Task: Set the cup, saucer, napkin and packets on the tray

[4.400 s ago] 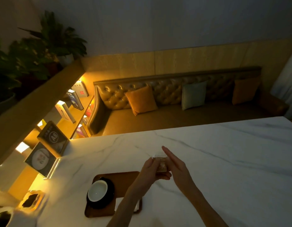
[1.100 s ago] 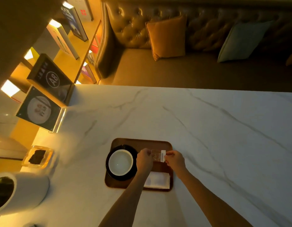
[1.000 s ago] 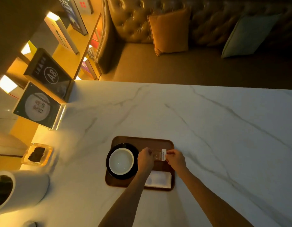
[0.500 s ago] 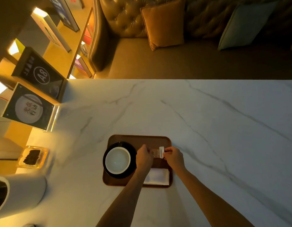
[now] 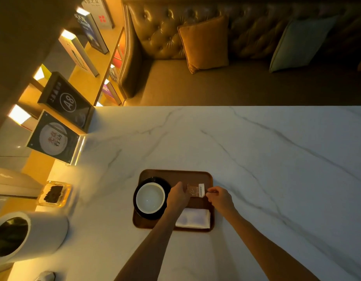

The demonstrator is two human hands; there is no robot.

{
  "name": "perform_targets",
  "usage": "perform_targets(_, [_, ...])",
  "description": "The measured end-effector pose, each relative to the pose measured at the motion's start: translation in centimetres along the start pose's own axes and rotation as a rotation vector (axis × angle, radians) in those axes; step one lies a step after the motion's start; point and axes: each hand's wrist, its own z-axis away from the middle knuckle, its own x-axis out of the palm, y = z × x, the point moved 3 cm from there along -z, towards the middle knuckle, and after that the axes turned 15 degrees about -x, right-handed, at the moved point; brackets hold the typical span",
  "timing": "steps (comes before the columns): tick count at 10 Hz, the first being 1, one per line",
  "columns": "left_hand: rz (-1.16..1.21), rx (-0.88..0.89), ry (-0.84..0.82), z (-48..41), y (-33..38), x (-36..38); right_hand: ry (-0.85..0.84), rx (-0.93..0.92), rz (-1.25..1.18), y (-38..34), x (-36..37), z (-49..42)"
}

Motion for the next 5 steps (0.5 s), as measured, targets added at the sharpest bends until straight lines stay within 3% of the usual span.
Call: perform_targets(5, [-0.079, 0.188, 0.092, 11.4, 0.8, -5.4, 0.070, -0.296, 0.105, -4.1, -9.9, 8.5])
